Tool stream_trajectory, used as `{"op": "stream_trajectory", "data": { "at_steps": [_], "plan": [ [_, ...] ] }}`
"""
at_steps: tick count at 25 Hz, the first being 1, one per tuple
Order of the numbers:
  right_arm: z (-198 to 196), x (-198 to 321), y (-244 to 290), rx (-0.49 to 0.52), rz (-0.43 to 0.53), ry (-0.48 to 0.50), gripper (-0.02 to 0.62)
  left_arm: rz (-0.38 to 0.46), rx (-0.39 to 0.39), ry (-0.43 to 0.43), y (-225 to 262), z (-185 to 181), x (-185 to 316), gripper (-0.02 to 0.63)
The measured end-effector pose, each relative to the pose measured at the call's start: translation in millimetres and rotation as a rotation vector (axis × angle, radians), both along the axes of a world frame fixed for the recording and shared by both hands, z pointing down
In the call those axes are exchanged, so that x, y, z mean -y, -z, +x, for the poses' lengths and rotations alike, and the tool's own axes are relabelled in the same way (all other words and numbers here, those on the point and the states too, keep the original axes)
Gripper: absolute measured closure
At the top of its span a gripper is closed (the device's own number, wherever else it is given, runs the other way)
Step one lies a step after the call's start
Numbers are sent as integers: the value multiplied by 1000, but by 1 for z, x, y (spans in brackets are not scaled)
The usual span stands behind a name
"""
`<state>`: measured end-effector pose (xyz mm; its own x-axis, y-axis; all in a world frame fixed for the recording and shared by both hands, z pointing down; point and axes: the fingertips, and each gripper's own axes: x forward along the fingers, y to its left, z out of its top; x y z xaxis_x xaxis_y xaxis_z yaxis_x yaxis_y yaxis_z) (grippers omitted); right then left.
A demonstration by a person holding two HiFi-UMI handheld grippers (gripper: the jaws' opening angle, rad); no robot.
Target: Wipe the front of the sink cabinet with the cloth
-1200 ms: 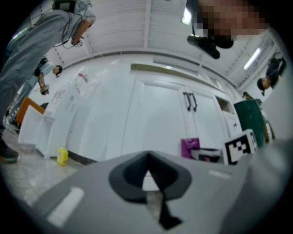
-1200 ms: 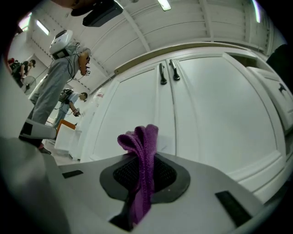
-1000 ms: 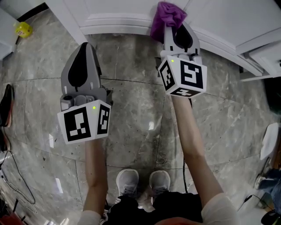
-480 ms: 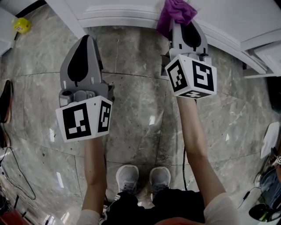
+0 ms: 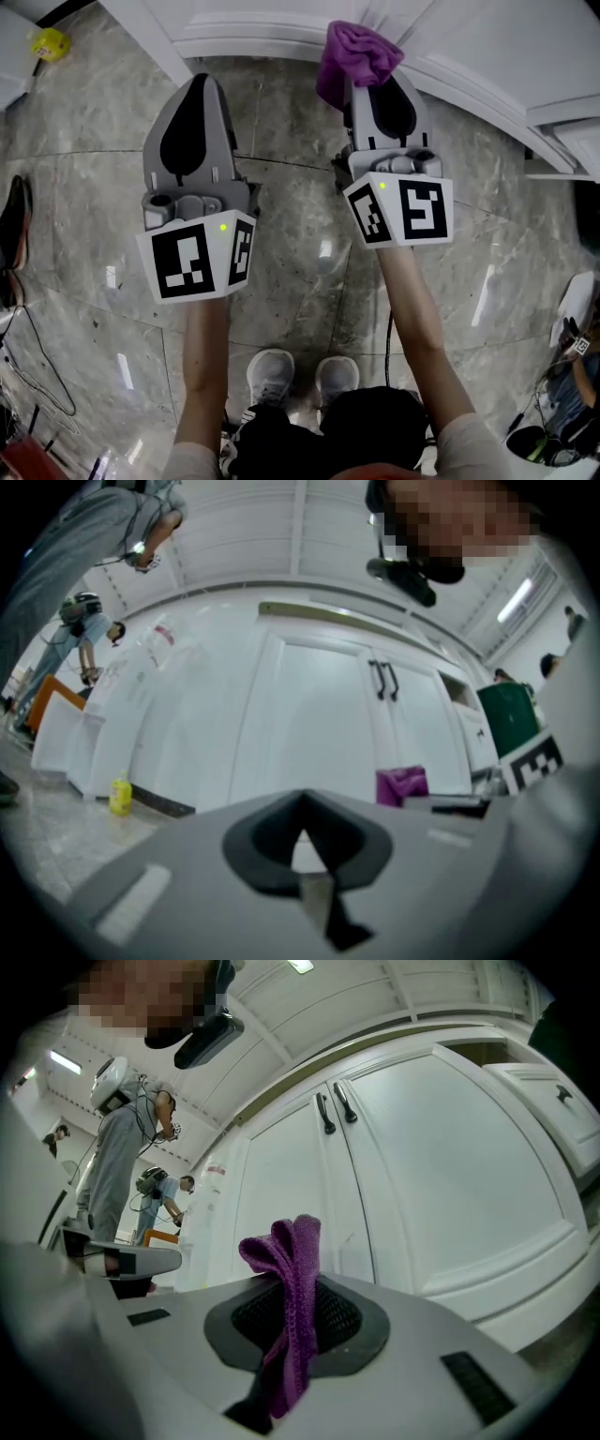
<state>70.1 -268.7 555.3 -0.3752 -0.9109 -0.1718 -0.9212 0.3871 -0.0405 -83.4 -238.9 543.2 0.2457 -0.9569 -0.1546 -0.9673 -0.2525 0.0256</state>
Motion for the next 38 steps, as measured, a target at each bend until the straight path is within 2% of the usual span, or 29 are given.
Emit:
{"op": "stream_trajectory", "data": {
  "at_steps": [2,5,11,14,16,19,21,23,26,29,33,36,38],
  "plan": [
    [-5,-3,13,-12,-17,36,545,-2,-20,2,13,3,-1,601],
    [-10,-12,51,-21,-59,72,545,6,32,4,54,10,-9,601],
    [-20,-61,178,-74,-195,120,543,-17,-12,8,202,-1,-46,601],
    [0,-91,266,-47,-261,68,543,-85,-68,53,286,-1,-67,601],
    [15,-108,339,-26,-293,20,543,-139,-82,50,353,5,-83,601],
    [32,-135,463,2,-313,-34,543,-178,-45,-3,473,21,-106,601],
    [39,-153,543,5,-294,-57,543,-179,-29,-45,552,36,-119,601],
    [41,-173,609,3,-277,-79,543,-180,-38,-93,621,51,-136,601],
    [42,-207,678,-7,-273,-78,543,-180,-82,-153,698,73,-167,601],
    [44,-229,719,-25,-226,-83,543,-126,-60,-200,746,89,-183,601],
    [62,-253,749,-34,-162,-115,543,-51,8,-255,775,110,-205,601],
    [71,-268,759,-24,-153,-152,543,-45,36,-272,779,110,-217,601],
    [72,-273,762,-28,-155,-168,543,-63,7,-263,777,102,-218,601]
  ]
}}
